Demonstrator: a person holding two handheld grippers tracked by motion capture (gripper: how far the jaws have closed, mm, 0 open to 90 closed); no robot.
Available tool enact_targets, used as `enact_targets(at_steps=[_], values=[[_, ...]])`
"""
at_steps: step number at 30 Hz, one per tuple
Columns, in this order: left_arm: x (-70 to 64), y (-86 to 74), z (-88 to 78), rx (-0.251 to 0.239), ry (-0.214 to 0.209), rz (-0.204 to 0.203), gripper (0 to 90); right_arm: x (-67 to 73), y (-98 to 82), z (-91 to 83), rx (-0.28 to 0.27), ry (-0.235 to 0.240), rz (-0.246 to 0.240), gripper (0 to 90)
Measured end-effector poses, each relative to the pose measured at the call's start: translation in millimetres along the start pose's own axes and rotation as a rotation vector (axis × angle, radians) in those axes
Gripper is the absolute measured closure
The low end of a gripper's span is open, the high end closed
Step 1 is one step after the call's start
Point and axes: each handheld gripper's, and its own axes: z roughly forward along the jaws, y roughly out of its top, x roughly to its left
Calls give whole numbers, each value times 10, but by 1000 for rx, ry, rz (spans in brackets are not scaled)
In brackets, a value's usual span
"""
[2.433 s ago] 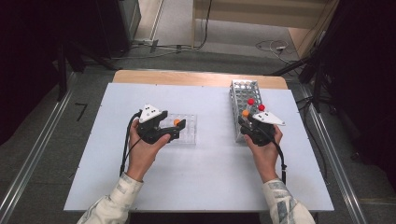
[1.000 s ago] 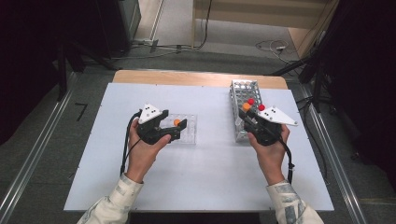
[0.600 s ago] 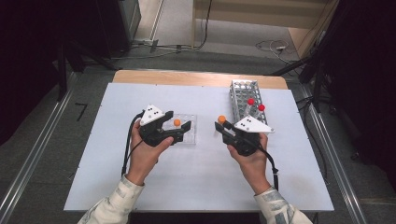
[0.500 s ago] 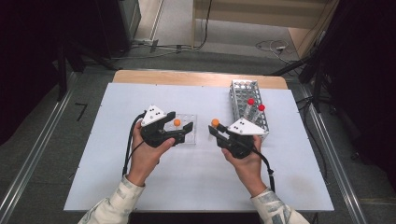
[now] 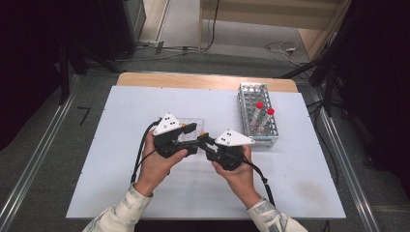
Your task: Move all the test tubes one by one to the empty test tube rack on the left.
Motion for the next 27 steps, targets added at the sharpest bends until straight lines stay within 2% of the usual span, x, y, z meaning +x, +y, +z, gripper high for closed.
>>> enact_targets(at_steps=[8, 11, 19, 27], values=[[-19, -30, 38, 39, -1, 43, 617, 23, 14, 11, 0, 2, -6, 709], [-24, -31, 40, 50, -5, 47, 676, 25, 14, 8, 1, 0, -9, 709], [-28, -27, 30, 51, -3, 52, 698, 30, 14, 1, 1, 1, -14, 700], [15, -4, -23, 37, -1, 29, 700, 14, 18, -24, -4, 13, 18, 456]])
